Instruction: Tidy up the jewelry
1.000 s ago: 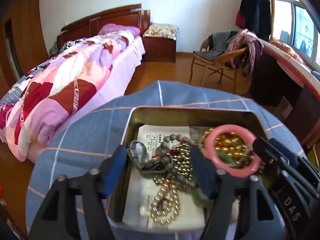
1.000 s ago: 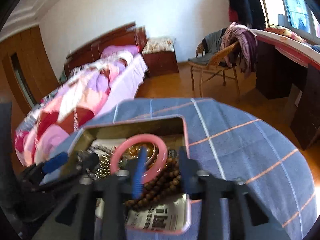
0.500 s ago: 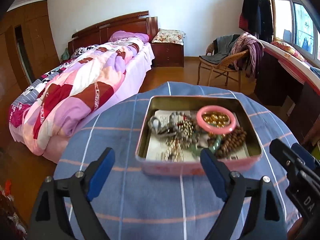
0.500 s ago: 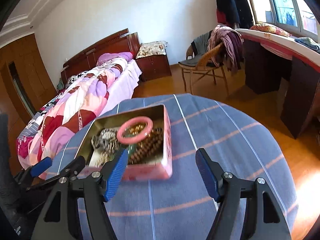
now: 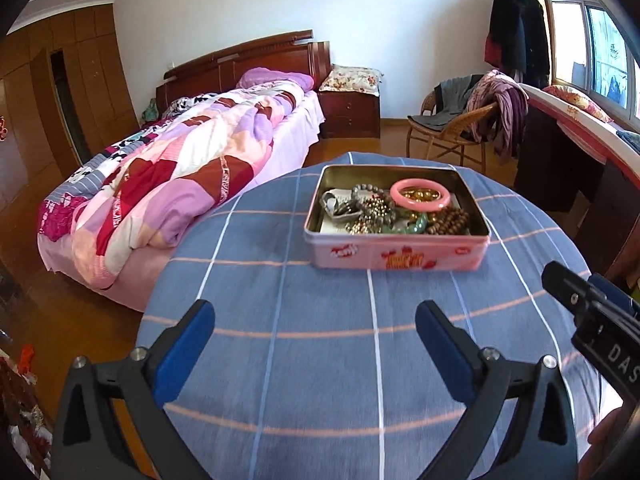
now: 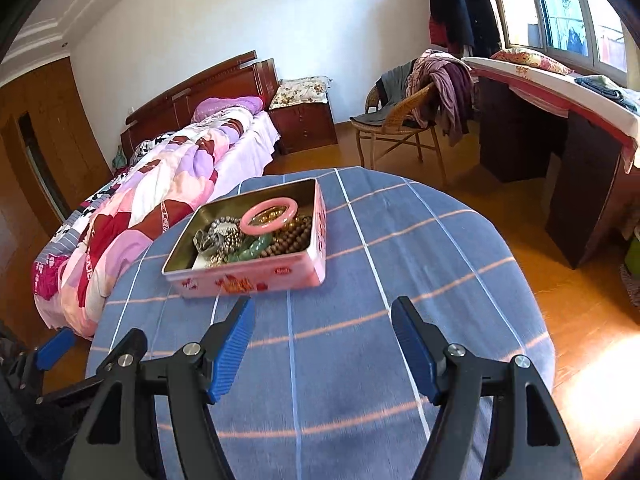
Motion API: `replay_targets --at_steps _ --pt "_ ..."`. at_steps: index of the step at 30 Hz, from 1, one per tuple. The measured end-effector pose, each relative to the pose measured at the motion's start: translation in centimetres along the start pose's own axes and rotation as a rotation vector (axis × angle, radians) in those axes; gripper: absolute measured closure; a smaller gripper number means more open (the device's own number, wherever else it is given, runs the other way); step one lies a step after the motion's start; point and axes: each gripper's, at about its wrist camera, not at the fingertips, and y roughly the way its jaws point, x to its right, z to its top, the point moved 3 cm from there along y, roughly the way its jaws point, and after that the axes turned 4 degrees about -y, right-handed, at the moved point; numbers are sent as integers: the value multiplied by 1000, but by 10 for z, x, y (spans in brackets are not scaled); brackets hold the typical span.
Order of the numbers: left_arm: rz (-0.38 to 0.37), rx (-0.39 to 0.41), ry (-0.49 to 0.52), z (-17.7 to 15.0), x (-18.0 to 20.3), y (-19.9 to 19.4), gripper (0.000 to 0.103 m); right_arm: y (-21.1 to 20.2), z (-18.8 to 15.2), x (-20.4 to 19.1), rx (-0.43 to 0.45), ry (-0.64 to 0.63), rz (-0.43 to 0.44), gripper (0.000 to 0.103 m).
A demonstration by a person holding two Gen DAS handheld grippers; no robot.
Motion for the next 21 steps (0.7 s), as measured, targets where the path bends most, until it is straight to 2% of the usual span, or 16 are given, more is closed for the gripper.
replay_targets --at_steps 6,10,21 --pt "21 30 -1 -15 -5 -26 0 -23 -15 -3 4 -38 -7 32" --pt "-3 46 -28 -19 -11 -43 0 -43 -20 -6 30 -50 -7 27" --pt "-1 183 -75 -16 -24 -96 0 -118 -8 -14 212 -81 -28 24"
